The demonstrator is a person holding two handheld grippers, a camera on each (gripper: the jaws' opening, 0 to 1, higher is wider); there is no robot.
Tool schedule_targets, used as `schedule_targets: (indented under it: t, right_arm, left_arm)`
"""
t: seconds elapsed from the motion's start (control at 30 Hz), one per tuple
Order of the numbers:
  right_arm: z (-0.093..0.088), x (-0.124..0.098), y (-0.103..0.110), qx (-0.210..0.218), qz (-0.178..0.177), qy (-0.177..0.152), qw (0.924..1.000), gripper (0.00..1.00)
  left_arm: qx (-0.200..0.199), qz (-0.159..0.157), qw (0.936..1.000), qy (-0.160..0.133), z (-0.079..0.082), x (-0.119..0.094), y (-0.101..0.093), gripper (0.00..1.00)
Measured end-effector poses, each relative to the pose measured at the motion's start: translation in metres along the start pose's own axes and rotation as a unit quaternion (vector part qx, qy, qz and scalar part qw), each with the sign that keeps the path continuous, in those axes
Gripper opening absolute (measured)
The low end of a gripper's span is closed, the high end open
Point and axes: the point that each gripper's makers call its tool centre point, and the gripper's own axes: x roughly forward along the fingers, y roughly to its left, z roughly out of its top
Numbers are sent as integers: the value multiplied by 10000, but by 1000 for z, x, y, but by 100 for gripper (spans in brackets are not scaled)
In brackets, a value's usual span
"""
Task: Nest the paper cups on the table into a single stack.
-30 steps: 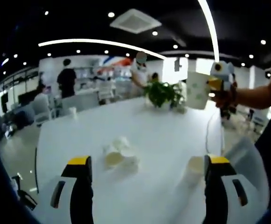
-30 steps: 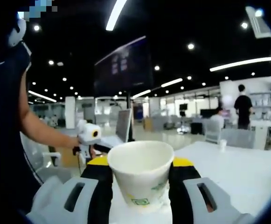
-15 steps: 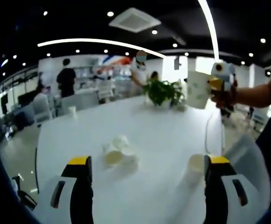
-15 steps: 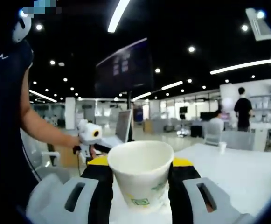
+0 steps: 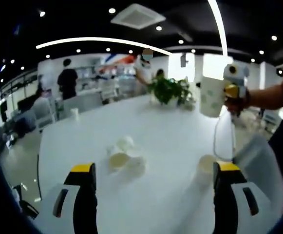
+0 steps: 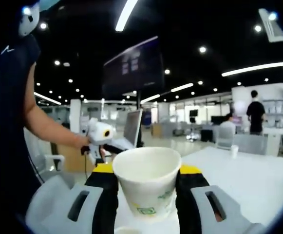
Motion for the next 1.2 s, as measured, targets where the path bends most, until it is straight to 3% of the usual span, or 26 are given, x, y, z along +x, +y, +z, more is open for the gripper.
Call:
schedule_targets:
  t: [0.5, 1.2]
  right_arm:
    - [-36, -6, 14, 142, -89, 83, 9998, 43]
    - [-59, -2, 25, 218, -18, 84, 9997, 44]
  left_arm:
    - [-49, 62, 10000, -5, -3, -1, 0, 98]
    - [-115, -5, 9997, 234, -22, -11, -14, 98]
